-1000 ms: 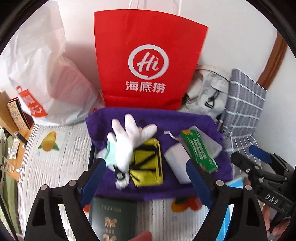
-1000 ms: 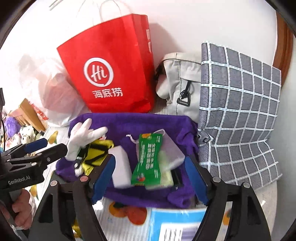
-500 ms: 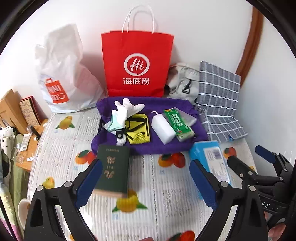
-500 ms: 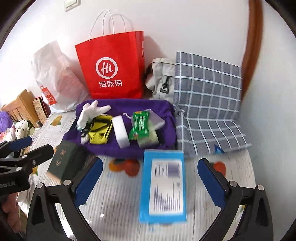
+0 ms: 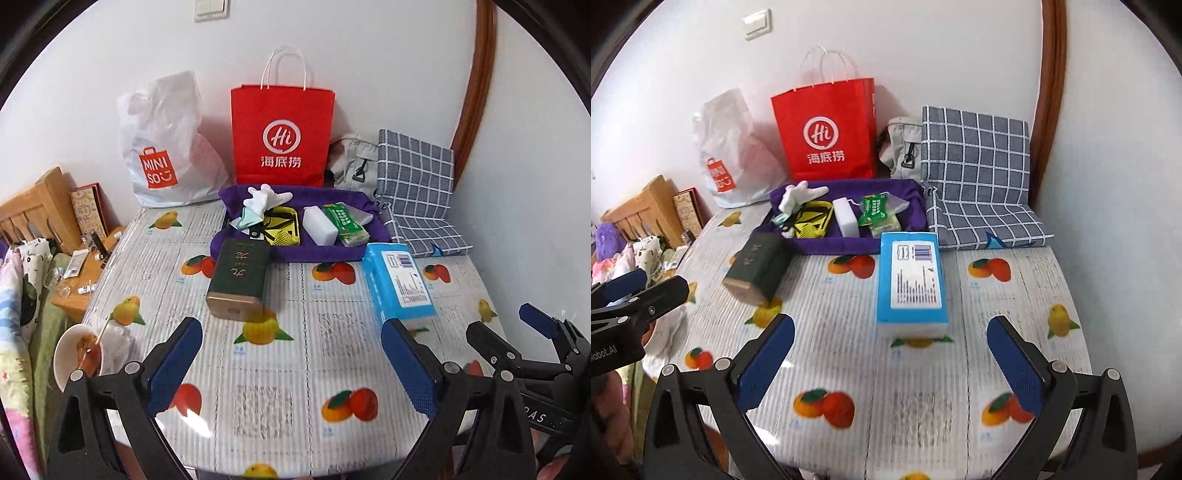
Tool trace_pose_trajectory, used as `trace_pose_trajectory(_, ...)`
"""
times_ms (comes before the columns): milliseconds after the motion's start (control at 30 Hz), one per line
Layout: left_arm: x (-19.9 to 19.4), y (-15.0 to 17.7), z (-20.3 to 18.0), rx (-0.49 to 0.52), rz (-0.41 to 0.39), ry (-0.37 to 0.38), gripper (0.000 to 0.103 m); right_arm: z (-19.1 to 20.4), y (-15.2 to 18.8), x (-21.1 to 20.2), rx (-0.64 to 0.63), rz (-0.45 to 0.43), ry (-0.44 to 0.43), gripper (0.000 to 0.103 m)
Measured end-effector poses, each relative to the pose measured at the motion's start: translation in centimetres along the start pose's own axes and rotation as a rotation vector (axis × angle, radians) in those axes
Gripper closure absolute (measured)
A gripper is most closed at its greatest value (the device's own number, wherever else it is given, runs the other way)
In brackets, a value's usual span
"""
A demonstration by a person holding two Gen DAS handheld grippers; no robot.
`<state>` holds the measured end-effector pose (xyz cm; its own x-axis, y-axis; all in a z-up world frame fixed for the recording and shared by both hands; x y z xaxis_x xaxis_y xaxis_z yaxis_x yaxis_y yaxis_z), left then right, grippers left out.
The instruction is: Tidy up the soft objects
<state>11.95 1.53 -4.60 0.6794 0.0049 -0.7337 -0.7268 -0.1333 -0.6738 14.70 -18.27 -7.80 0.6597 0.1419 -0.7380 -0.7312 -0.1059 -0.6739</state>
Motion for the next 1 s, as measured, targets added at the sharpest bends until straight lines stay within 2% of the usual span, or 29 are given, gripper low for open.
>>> trace_pose_trajectory(167, -2.7, 1.5, -0.2, 0.005, -0.033, -0.005, 0.005, 0.4, 1.4, -2.8, -0.001, -0.034, 0.003, 0.0)
trace_pose_trajectory(433, -5.0, 2.1, -0.8, 0.024, -0.071, -0.014, 0.005, 0.4, 1.7, -5.8, 0.001, -0.09, 0.013, 0.0)
trace_pose_trajectory(1000, -6.1, 2.6, -0.9, 0.024, -0.081, -0.015, 0.005, 0.3, 2.5, -7.4, 0.005, -0.118, -0.001, 0.0)
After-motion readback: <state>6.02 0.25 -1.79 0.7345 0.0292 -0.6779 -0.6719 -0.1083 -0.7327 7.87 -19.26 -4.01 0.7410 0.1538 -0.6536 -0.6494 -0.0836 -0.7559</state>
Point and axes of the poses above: each gripper's, at about its wrist camera, not at the fingertips, and x roughly the way its jaws point, z to its left, y to its underside, the point moved 4 cm from there along x, roughly the way its jaws point, and after that the axes turned 3 degrees about -x, right-handed, at the moved point
